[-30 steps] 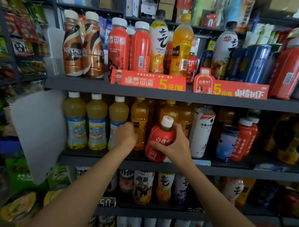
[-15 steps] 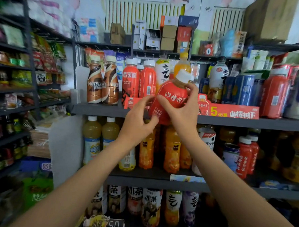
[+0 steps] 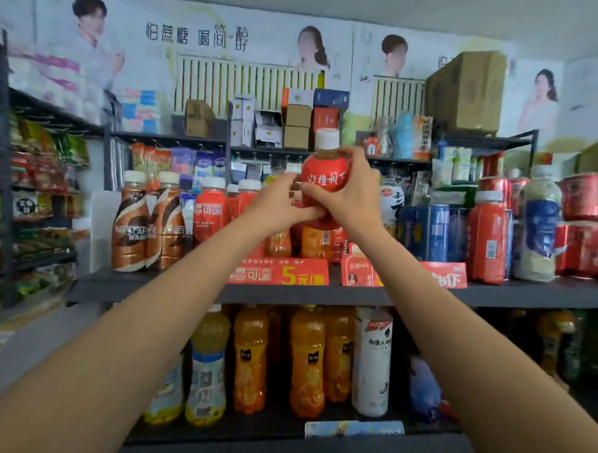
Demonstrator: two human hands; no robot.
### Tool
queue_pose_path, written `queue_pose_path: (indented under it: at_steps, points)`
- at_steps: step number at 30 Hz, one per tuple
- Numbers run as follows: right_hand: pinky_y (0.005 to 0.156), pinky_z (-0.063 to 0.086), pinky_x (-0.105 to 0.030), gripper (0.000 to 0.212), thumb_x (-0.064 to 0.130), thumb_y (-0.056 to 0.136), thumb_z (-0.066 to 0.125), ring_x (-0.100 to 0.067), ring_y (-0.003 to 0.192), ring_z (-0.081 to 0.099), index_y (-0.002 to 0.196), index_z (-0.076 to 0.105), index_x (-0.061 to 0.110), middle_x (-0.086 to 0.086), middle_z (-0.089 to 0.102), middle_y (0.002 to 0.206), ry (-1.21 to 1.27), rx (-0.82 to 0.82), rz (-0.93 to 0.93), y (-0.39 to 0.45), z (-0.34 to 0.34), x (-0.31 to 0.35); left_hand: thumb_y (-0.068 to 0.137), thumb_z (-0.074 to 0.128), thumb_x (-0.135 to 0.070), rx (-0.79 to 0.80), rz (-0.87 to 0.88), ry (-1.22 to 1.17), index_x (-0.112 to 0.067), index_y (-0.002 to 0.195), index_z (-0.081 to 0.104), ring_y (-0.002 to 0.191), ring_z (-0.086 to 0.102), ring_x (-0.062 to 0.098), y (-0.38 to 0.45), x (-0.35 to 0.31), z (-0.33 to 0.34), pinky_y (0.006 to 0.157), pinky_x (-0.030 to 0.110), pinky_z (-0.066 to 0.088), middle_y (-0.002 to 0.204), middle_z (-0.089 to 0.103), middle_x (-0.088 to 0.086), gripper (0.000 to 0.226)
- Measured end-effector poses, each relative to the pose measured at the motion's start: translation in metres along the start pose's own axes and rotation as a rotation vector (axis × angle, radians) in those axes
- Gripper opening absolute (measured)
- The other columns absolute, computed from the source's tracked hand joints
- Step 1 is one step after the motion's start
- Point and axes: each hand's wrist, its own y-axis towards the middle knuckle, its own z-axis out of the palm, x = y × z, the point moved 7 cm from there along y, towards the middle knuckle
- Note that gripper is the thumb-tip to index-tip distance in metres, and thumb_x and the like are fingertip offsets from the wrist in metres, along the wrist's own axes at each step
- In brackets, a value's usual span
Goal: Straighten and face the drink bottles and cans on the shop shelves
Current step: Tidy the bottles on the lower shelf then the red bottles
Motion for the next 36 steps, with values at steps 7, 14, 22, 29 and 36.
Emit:
queue_pose_path:
  at_steps: [7,14,22,29,36]
  points:
    - [0.093,0.048,-0.050,0.081,0.028,0.064,0.085,-0.032,0.113,0.053,0.129,0.038,0.011,-0.013,0.055,0.121,-0.175,0.197,0.451,0.037,0.000,-0.119,0.087,0.061,-0.007,-0.038,-0.143,0.114,-0.009,0.120,0.059,0.116,0.054,0.021,0.027,0.048,0.023,0.097,0.030,0.042,0.131,0.055,0.008,0.034]
    - [0.089,0.046,-0.042,0.070,0.029,0.074,0.078,-0.034,0.115,0.052,0.125,0.037,0.006,-0.016,0.052,0.125,-0.335,0.369,0.457,0.019,0.033,-0.150,0.088,0.061,-0.011,0.019,-0.172,0.121,-0.014,0.121,0.058,0.115,0.054,0.020,0.022,0.062,0.047,0.094,0.031,0.043,0.130,0.055,0.004,0.033]
    - [0.101,0.037,-0.037,0.070,0.030,0.086,0.065,-0.032,0.129,0.034,0.140,0.028,0.005,-0.017,0.037,0.139,-0.427,0.169,0.105,0.057,0.033,-0.094,0.089,0.057,-0.006,-0.128,-0.097,0.057,-0.013,0.112,0.062,0.095,0.053,0.008,0.021,0.057,0.031,0.073,0.017,0.046,0.118,0.061,0.002,0.025]
    - [0.101,0.038,-0.039,0.113,0.019,0.075,0.078,-0.035,0.128,0.042,0.149,-0.006,0.025,-0.023,0.024,0.149,-0.255,0.420,0.177,0.071,0.089,-0.082,0.089,0.055,-0.004,-0.219,-0.033,0.042,-0.014,0.104,0.063,0.096,0.058,0.009,0.004,0.058,0.004,0.083,0.023,0.048,0.102,0.062,-0.004,0.020]
    - [0.095,0.044,-0.040,0.106,0.016,0.066,0.084,-0.031,0.123,0.047,0.146,0.016,0.021,-0.013,0.041,0.140,-0.086,0.165,0.218,0.063,0.073,-0.068,0.090,0.052,-0.002,-0.221,0.002,0.077,-0.011,0.111,0.059,0.097,0.057,0.010,-0.014,0.052,0.003,0.088,0.026,0.049,0.109,0.060,0.001,0.024]
